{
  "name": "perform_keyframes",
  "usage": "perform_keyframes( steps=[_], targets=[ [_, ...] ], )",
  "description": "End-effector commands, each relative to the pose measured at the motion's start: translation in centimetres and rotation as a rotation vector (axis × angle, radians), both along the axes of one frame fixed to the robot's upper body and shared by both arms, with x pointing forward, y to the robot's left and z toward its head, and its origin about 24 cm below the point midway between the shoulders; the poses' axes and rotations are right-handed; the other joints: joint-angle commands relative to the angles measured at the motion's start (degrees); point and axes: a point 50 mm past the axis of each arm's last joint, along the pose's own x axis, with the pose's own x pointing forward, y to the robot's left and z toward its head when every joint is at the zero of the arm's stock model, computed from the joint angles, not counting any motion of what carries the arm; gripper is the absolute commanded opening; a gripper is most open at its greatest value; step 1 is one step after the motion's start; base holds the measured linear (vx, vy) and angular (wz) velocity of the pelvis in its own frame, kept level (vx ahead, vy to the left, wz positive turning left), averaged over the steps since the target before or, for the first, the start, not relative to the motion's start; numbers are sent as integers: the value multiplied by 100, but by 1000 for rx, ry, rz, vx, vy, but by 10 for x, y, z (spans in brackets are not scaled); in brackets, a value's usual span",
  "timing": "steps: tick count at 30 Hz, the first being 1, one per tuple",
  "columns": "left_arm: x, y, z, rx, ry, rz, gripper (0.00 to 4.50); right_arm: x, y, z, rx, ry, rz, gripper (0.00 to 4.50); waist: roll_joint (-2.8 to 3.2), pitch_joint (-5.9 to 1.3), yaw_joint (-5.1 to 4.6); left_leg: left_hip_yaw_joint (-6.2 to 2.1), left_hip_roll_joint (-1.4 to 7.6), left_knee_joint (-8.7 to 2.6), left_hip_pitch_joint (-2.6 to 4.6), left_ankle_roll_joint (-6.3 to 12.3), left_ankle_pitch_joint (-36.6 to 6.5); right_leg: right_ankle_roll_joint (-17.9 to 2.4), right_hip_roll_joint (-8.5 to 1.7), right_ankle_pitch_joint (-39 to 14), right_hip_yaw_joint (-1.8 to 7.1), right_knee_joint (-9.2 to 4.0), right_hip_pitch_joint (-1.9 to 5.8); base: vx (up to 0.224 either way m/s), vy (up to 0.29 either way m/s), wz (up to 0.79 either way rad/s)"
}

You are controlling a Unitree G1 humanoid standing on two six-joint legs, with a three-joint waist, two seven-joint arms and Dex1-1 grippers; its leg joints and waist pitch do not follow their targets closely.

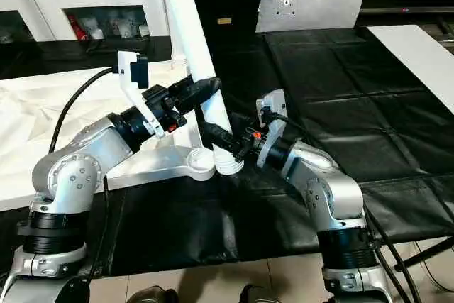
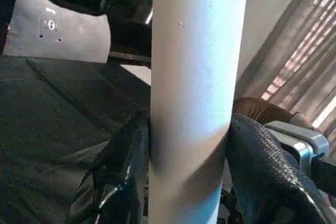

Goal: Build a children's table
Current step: Pick table leg

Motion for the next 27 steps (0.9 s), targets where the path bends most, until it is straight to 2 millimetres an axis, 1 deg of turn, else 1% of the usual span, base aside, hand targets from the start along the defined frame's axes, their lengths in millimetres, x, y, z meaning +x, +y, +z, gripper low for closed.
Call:
perform_keyframes(
  steps=[1, 3, 4, 5, 8, 9, 11, 16, 18, 19, 20, 21, 22, 25, 26, 27],
  targets=[
    [3, 1, 3, 17, -25, 7, 187, 4, -3, 7, -1, -33, -12, 419, -57, -537, -1, -49, 205, -324, 73, 387, -825, -875, -372, -1974, 212, -406, 356, 0, 0, 0],
    [4, 2, 2, 27, -26, 12, 185, 4, -5, 9, 1, -39, -12, 433, -48, -533, -2, -53, 203, -327, 77, 386, -848, -818, -370, -2058, 209, -418, 350, 0, 0, 0],
    [4, 4, 2, 34, -24, 19, 185, 4, -7, 12, 15, -43, -9, 433, -57, -531, -2, -54, 206, -328, 79, 382, -848, -808, -369, -2050, 208, -414, 347, 0, 0, 0],
    [5, 5, 2, 39, -22, 25, 183, 3, -9, 15, 34, -47, -5, 448, -60, -529, 3, -50, 203, -327, 81, 389, -860, -819, -374, -2062, 212, -414, 347, 0, 0, 0],
    [7, 7, 3, 49, -21, 28, 182, 1, -14, 24, 79, -51, 24, 450, -64, -530, 12, -51, 201, -325, 80, 430, -832, -818, -367, -2032, 212, -412, 355, 0, 0, 0],
    [7, 8, 4, 60, -23, 23, 182, -2, -17, 28, 83, -47, 60, 450, -63, -527, 12, -52, 203, -328, 79, 450, -810, -826, -362, -1990, 209, -408, 350, 0, 0, 0],
    [8, 10, 5, 81, -32, 15, 182, -7, -20, 29, 41, -39, 110, 450, -57, -533, 31, -57, 203, -322, 89, 476, -761, -819, -356, -1935, 210, -397, 360, 0, 0, 0],
    [7, 9, 10, 115, -66, -33, 182, -4, -25, 23, -102, -23, 105, 450, -71, -519, 21, -44, 187, -312, 73, 411, -795, -812, -372, -2136, 208, -419, 349, 0, 0, 0],
    [3, 5, 14, 151, -113, -85, 182, -3, -23, 18, -163, -4, 130, 450, -71, -513, 11, -57, 191, -320, 72, 401, -837, -780, -370, -2243, 199, -428, 349, 0, 0, 0],
    [1, 3, 17, 168, -139, -112, 182, -2, -22, 16, -195, 10, 136, 450, -65, -517, 15, -56, 198, -317, 90, 386, -864, -783, -376, -2259, 206, -425, 337, 0, 0, 0],
    [1, 3, 17, 168, -139, -112, 182, -2, -22, 16, -195, 10, 136, 450, -69, -515, 10, -63, 198, -320, 82, 380, -862, -793, -374, -2250, 203, -417, 344, 0, 0, 0],
    [0, 1, 19, 180, -154, -127, 182, -1, -22, 16, -204, 20, 137, 450, -64, -510, 10, -53, 202, -317, 94, 373, -894, -815, -374, -2248, 209, -424, 332, 0, 0, 0],
    [-2, -1, 20, 194, -169, -142, 182, 0, -21, 15, -208, 30, 139, 450, -73, -515, 7, -59, 203, -316, 88, 368, -881, -841, -376, -2210, 207, -409, 346, 0, 0, 0],
    [-6, -6, 21, 240, -206, -178, 182, 2, -18, 13, -224, 64, 146, 450, -72, -515, 7, -56, 209, -313, 95, 368, -886, -867, -378, -2173, 215, -407, 341, 0, 0, 0],
    [-6, -8, 22, 255, -218, -183, 182, 2, -17, 11, -237, 72, 150, 450, -82, -518, 1, -51, 209, -312, 84, 374, -850, -872, -373, -2118, 218, -403, 347, 0, 0, 0],
    [-7, -10, 22, 270, -230, -188, 182, 2, -15, 9, -249, 83, 156, 450, -78, -517, 2, -53, 207, -310, 78, 372, -818, -879, -373, -2073, 221, -396, 352, 0, 0, 0]
  ],
)
